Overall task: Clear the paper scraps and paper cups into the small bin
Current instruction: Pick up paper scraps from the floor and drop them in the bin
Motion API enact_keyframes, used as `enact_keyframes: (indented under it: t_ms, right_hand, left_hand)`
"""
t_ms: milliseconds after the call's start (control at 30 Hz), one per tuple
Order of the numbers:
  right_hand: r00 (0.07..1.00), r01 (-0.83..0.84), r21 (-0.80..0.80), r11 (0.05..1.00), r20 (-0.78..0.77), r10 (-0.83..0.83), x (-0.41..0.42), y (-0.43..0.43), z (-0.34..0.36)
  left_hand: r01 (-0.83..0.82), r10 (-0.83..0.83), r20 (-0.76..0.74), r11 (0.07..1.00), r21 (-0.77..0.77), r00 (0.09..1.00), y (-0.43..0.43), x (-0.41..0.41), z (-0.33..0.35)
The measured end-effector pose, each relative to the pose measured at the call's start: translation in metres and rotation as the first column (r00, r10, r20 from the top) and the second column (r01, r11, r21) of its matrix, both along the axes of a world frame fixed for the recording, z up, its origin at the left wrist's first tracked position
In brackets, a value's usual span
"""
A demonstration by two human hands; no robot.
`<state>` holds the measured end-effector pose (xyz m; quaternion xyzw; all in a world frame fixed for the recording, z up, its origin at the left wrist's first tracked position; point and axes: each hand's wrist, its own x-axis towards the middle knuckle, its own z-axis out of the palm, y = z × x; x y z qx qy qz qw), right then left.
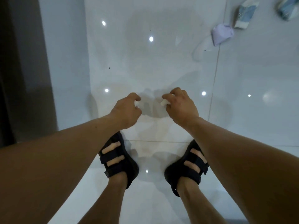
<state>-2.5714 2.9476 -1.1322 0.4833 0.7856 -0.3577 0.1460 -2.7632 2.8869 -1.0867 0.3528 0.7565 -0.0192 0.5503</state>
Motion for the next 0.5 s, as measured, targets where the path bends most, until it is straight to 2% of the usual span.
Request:
enact_keyframes:
  t_ms: [100, 233, 500]
  right_hand:
    - [0.997, 0.054, -0.015, 0.998, -0.051, -0.055, -0.006, 0.011, 0.041]
    - [0.993, 0.055, 0.02, 0.998, -0.101, -0.053, -0.021, 0.042, 0.12]
    - [0.98, -0.023, 0.134, 0.991, -0.191, 0.049, -0.086, 0.088, 0.339]
  left_hand:
    - [0.042, -0.043, 0.01, 0.996, 0.082, 0.999, 0.031, -0.008, 0.035]
    - [0.056, -0.047, -0.055, 0.984, 0.168, 0.997, 0.078, -0.024, 0.108]
    - [0.112, -0.045, -0.207, 0.94, 0.322, 0.977, 0.127, -0.09, 0.339]
